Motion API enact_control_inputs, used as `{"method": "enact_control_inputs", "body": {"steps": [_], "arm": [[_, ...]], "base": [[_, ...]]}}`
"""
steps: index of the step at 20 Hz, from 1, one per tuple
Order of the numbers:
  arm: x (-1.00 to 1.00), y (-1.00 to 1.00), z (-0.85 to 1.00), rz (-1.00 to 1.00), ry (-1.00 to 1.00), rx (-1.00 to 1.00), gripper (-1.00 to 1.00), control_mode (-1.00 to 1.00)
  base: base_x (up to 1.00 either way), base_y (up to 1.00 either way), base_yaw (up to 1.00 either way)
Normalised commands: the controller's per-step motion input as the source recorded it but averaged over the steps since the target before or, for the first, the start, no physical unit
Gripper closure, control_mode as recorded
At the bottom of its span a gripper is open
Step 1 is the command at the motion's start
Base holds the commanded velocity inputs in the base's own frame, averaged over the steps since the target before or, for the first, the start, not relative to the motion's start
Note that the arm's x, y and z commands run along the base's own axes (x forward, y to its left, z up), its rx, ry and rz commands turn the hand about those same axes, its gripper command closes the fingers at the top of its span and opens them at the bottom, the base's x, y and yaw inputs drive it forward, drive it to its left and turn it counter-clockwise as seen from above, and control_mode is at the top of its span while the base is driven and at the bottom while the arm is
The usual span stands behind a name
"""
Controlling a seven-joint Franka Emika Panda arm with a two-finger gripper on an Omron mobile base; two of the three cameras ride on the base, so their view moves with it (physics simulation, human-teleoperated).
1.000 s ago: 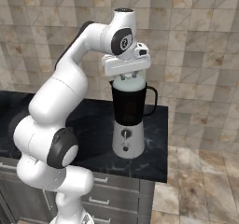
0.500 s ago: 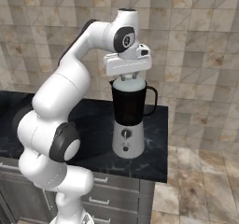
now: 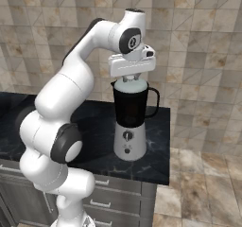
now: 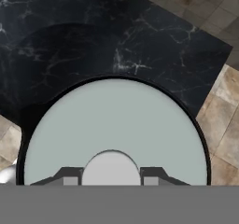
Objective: Open the blender lid, put the apple in the blender, close the lid, and start the blender.
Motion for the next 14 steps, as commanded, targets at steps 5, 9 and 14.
{"method": "enact_control_inputs", "body": {"steps": [5, 9, 14], "arm": [[0.0, -0.14, -0.3, 0.09, -0.01, 0.05, -1.0, -1.0], [0.0, 0.0, -0.16, 0.03, 0.0, 0.0, -1.0, -1.0], [0.0, 0.0, 0.01, 0.0, -0.03, 0.0, -1.0, -1.0]], "base": [[0.0, 0.0, 0.0], [0.0, 0.0, 0.0], [0.0, 0.0, 0.0]]}}
